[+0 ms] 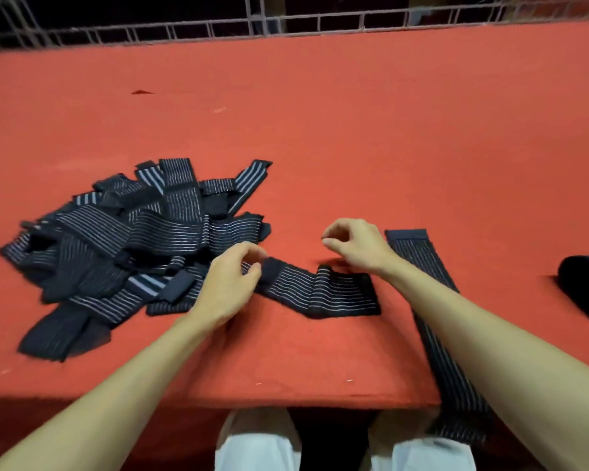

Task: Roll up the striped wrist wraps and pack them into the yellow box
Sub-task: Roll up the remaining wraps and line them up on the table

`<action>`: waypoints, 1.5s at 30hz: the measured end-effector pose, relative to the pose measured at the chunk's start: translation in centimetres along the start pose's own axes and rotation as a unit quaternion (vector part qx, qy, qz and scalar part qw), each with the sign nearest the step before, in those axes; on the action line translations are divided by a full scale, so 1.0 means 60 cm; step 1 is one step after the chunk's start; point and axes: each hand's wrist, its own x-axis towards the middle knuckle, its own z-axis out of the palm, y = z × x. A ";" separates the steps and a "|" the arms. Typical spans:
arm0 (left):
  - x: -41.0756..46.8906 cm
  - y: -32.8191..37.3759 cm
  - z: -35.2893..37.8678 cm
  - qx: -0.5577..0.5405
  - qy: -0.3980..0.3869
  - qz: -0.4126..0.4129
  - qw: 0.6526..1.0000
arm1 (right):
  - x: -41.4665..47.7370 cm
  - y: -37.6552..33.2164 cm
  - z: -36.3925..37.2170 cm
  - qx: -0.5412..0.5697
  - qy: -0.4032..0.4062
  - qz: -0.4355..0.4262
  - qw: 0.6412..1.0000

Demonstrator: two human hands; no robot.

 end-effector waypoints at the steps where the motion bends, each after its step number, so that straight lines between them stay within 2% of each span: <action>1: -0.002 -0.020 -0.012 0.008 0.008 -0.004 1.000 | 0.004 -0.014 0.014 -0.003 -0.018 -0.003 1.000; 5: 0.005 -0.082 -0.043 0.061 0.029 0.020 0.998 | 0.030 -0.052 0.073 -0.031 -0.077 0.005 0.997; 8: 0.025 -0.113 -0.044 0.151 -0.064 0.105 0.981 | 0.049 -0.070 0.122 -0.051 -0.109 0.022 0.993; 10: 0.040 -0.123 -0.042 0.202 -0.101 0.133 0.965 | 0.058 -0.083 0.147 -0.058 -0.102 0.023 0.993; 12: 0.054 -0.130 -0.042 0.242 -0.101 0.148 0.954 | 0.068 -0.093 0.165 -0.067 -0.097 0.030 0.993; 16: 0.065 -0.139 -0.057 0.289 -0.064 0.165 0.941 | 0.081 -0.107 0.182 -0.063 -0.138 0.042 0.988; 20: 0.058 -0.121 -0.073 0.271 -0.046 0.127 0.953 | 0.074 -0.118 0.153 -0.034 -0.180 0.029 0.983; 24: 0.048 -0.086 -0.078 0.253 -0.046 0.106 0.961 | 0.056 -0.108 0.079 -0.013 -0.186 0.035 0.982; 30: 0.026 -0.049 -0.059 0.300 -0.088 0.052 0.949 | 0.004 -0.065 -0.012 -0.186 -0.196 0.048 0.962; 34: 0.011 -0.052 -0.036 0.277 -0.133 0.046 0.950 | -0.025 -0.027 -0.017 -0.241 -0.211 0.069 0.945; 37: 0.005 -0.045 -0.023 0.235 -0.135 0.041 0.962 | -0.029 -0.021 -0.007 -0.252 -0.212 0.068 0.942; 40: 0.006 -0.030 -0.005 0.211 -0.133 0.031 0.968 | -0.020 -0.029 0.004 -0.246 -0.198 0.045 0.948; 45: 0.019 0.007 0.041 0.187 -0.134 0.071 0.970 | -0.016 -0.027 0.017 -0.211 -0.199 0.040 0.956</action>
